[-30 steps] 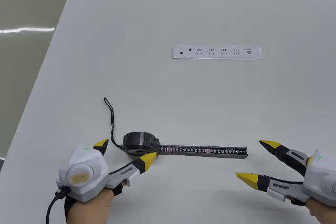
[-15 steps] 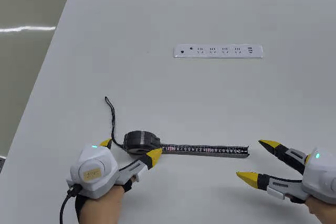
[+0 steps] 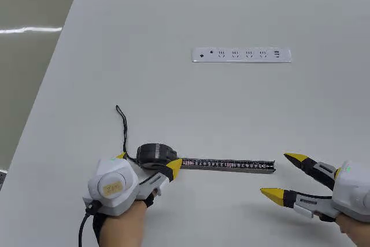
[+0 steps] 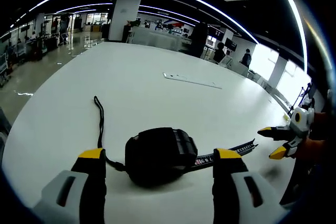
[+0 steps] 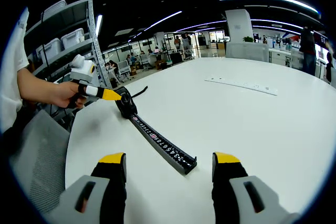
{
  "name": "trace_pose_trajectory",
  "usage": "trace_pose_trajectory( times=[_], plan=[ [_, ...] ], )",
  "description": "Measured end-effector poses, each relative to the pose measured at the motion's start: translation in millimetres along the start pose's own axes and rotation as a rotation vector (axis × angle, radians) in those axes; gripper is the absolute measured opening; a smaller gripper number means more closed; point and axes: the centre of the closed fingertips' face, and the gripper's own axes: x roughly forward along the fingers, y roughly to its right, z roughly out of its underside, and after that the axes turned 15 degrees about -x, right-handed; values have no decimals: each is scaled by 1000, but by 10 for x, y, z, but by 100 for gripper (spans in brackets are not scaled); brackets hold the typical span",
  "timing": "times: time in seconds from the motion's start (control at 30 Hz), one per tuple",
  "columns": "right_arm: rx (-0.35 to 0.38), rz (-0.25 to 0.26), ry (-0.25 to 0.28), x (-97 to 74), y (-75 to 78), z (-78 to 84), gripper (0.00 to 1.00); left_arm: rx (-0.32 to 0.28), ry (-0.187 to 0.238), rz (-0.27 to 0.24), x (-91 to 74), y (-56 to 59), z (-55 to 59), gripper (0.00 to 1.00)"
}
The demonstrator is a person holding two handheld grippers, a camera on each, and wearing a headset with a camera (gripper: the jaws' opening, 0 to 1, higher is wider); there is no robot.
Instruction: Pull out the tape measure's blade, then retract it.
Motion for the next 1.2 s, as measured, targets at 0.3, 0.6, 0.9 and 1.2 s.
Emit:
trace_pose_trajectory(
  times=[0.3,0.6,0.9,1.2],
  plan=[
    [5,-14,-4,10,-9,34,65,-25,-9,-14,53,-10,20,78],
    [-3,-37,-14,35,-35,91,63,-50,-7,-15,106,-11,15,75],
    [3,-45,-8,58,-29,104,63,-62,-5,-24,141,-1,18,71],
    [5,-41,-7,58,-19,109,63,-69,-7,-28,166,-22,31,65]
  ],
)
